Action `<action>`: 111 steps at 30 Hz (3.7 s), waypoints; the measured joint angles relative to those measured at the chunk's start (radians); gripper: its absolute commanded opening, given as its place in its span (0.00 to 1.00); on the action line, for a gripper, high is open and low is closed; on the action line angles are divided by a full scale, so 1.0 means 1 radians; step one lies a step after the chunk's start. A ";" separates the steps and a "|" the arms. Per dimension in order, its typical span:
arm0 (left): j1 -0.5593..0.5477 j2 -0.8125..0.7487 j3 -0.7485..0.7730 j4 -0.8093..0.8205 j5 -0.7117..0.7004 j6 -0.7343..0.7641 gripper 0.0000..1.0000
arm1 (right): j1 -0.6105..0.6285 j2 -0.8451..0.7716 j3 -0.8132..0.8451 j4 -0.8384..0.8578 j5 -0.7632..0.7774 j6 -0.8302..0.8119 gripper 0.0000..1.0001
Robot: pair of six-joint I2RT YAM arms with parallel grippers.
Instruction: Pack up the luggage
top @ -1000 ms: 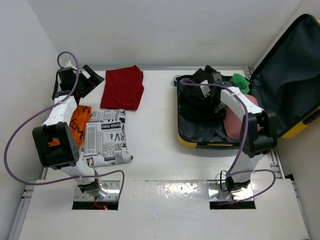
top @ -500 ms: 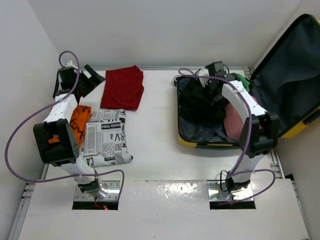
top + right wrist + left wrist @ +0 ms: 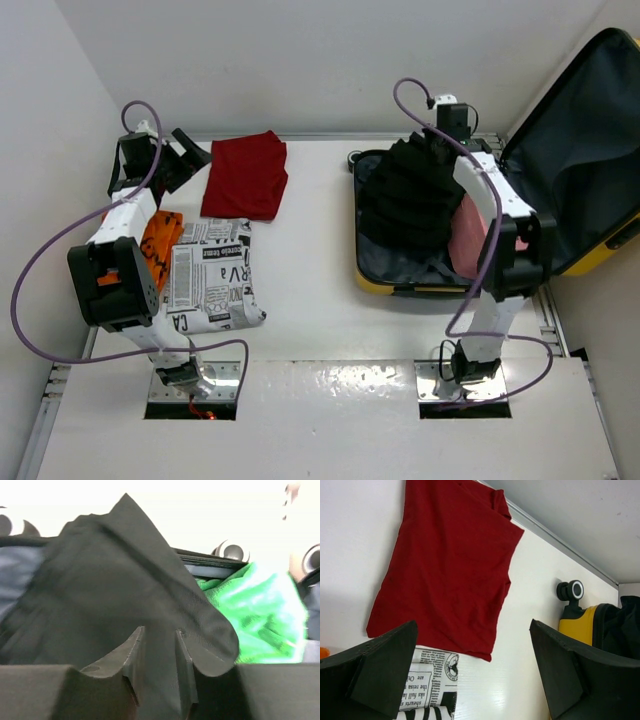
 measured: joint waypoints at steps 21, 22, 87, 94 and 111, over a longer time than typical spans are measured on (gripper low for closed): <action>-0.008 0.000 0.000 0.006 -0.020 -0.012 1.00 | 0.064 0.289 -0.017 -0.190 -0.134 0.046 0.16; -0.008 0.001 0.000 0.006 -0.021 -0.013 1.00 | 0.067 0.279 -0.027 -0.186 -0.133 0.032 0.18; -0.496 0.357 0.401 -0.213 -0.474 0.374 1.00 | -0.169 0.039 0.304 -0.373 -0.216 0.026 0.79; -0.526 0.626 0.555 -0.291 -0.569 0.386 1.00 | -0.170 -0.224 0.246 -0.344 -0.295 0.080 0.80; -0.475 0.688 0.578 -0.265 -0.419 0.360 0.03 | -0.205 -0.348 0.047 -0.404 -0.314 0.113 0.65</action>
